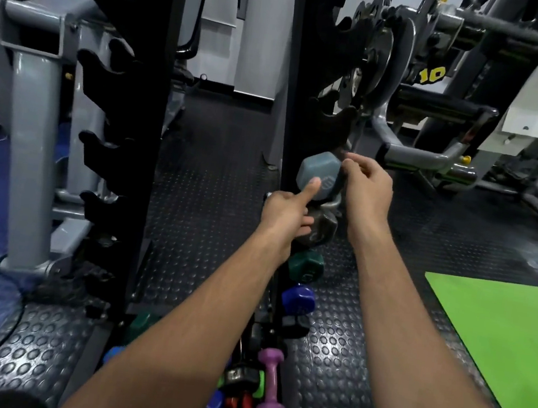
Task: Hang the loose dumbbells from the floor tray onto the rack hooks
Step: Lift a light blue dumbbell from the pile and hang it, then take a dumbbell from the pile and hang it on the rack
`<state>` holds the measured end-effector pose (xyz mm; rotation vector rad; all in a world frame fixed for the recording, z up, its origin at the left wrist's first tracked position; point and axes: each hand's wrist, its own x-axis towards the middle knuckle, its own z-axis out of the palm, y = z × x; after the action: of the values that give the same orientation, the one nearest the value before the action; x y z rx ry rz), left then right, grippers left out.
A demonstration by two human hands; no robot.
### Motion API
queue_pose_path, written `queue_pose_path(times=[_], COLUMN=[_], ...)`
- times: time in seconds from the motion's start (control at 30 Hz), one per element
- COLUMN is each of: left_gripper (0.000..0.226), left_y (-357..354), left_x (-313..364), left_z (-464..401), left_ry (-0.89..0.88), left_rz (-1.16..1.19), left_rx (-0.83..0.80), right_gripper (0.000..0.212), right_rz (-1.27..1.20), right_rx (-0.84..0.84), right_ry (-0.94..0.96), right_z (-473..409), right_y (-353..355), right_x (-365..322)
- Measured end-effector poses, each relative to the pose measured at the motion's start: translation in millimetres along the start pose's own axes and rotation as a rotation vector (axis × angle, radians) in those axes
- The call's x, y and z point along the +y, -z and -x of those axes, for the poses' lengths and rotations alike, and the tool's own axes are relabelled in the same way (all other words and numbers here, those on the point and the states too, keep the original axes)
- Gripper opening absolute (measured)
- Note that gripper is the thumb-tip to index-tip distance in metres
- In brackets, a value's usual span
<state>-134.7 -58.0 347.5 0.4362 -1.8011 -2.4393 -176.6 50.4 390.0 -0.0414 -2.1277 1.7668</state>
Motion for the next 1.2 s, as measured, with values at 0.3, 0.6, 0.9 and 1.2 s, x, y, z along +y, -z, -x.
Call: queue_pose_path(times=[0.3,0.6,0.9,1.2], left_gripper=[0.044,0.028,0.023,0.101], left_y=[56,130,199,228], left_x=[-84,-202,-311,-377], left_z=[11,15,31,52], left_ry=[0.014,0.258,0.535,0.785], left_rz=[0.058,-0.042,-0.656,-0.693], left_rx=[0.106,0.27,0.372,0.368], right_gripper=[0.034,0.037,0.026,0.014], right_rz=[0.079,0.181,0.415,0.589], right_rx=[0.286,0.245,-0.196,-0.529], right_ry=[0.214,0.061,-0.394,-0.52], right_z=[99,163,208,228], right_y=[-14,-28,-33,-60], right_x=[91,186,290,328])
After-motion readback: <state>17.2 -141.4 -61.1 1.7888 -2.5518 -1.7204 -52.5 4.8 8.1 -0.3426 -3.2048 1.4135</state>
